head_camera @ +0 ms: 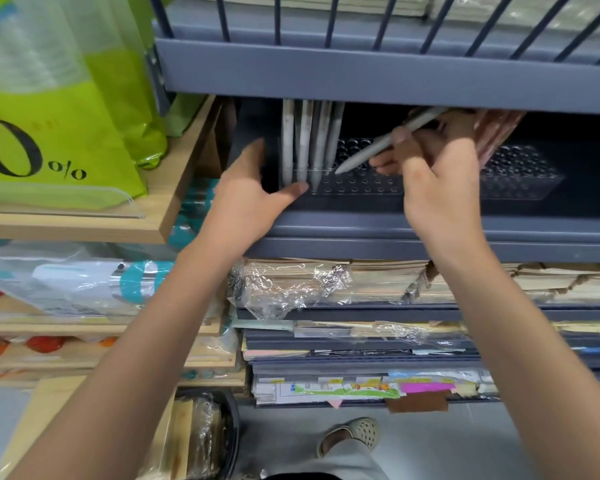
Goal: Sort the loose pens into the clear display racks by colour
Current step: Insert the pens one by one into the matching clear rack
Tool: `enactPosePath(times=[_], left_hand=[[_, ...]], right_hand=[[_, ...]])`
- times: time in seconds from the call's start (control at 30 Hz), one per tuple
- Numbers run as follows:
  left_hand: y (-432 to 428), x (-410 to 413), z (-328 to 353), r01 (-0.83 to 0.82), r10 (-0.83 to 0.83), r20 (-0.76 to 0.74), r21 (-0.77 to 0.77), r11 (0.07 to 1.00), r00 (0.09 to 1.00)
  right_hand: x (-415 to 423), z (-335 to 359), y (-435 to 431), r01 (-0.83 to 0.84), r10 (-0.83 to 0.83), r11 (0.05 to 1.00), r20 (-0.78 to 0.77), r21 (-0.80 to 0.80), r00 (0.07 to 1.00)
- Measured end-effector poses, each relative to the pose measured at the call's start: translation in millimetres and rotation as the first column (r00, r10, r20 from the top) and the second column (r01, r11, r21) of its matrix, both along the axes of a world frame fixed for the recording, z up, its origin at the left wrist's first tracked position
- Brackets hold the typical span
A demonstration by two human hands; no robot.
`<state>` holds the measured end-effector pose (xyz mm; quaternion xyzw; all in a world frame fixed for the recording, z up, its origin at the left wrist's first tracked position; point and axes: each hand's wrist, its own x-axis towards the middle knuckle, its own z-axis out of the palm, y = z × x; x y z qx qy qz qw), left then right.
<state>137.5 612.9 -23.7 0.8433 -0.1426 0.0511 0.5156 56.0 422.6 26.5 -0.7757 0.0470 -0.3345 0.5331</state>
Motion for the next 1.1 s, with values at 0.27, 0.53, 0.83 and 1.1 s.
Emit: enactPosePath(times=[0.27,0.53,0.83,1.1], left_hand=[[-3,32,1,0.111,-0.122,0.034,0.233,0.966,0.992],[-3,36,-2,0.136,-0.148,0.023,0.275,0.952,0.989],[-3,37,-5,0.129,-0.144,0.040,0.254,0.959,0.989],[-2,32,-4,0.146,-0.158,0.034,0.224,0.964,0.987]], right_hand=[[29,-3,1,0.000,-0.010,0.987,-0.058,-0.158,0.998],[60,-6,11,-0.055,0.028,0.982,-0.151,-0.178,0.988],[58,-17,15,0.039,-0.069,0.967,-0.108,-0.253,0.992],[50,-22,18,0.021,-0.042,0.946,-0.058,-0.323,0.997]])
